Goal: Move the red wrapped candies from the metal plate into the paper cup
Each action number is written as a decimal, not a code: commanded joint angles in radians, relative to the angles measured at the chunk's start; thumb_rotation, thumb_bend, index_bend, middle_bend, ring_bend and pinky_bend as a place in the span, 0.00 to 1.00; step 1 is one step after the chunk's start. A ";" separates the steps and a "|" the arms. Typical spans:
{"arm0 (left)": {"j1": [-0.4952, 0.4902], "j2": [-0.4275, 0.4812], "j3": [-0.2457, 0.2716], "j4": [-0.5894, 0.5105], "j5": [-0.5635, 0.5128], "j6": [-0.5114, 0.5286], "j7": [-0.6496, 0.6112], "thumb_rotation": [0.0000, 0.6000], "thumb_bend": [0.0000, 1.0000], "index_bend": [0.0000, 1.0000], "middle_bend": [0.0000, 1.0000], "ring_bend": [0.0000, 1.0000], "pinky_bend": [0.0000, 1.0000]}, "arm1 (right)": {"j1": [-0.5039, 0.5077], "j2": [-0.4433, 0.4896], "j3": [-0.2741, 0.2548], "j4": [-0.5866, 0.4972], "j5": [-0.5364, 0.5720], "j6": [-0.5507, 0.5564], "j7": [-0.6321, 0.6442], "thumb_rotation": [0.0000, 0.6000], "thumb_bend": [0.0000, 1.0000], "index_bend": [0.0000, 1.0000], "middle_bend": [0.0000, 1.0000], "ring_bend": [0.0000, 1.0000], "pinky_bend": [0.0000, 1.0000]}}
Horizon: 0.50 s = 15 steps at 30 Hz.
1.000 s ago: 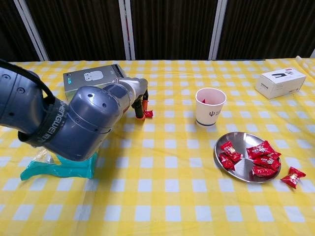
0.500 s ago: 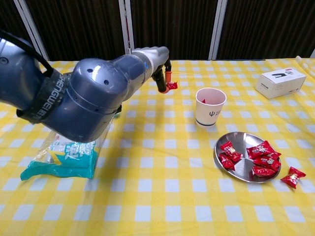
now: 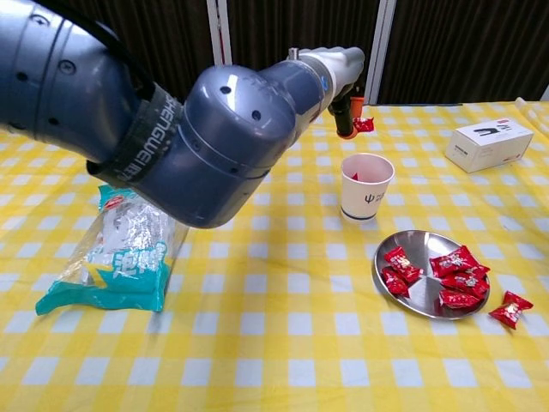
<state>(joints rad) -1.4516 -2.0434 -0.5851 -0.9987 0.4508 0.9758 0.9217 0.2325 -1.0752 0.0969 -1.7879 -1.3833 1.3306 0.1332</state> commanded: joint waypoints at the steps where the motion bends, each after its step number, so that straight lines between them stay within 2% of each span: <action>1: -0.034 -0.035 -0.005 0.048 -0.026 -0.022 0.017 1.00 0.39 0.53 1.00 1.00 0.99 | -0.001 0.002 0.001 0.000 0.001 -0.002 0.004 1.00 0.25 0.00 0.06 0.00 0.09; 10: -0.085 -0.103 -0.002 0.156 -0.046 -0.058 0.025 1.00 0.21 0.47 1.00 1.00 0.98 | -0.007 0.011 0.008 -0.001 0.000 0.000 0.022 1.00 0.25 0.00 0.06 0.00 0.09; 15: -0.088 -0.105 -0.008 0.155 -0.041 -0.050 0.016 1.00 0.16 0.42 1.00 1.00 0.98 | -0.010 0.013 0.009 0.000 -0.003 0.001 0.026 1.00 0.25 0.00 0.06 0.00 0.09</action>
<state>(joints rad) -1.5400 -2.1493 -0.5907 -0.8405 0.4084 0.9226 0.9408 0.2230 -1.0617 0.1061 -1.7875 -1.3861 1.3315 0.1595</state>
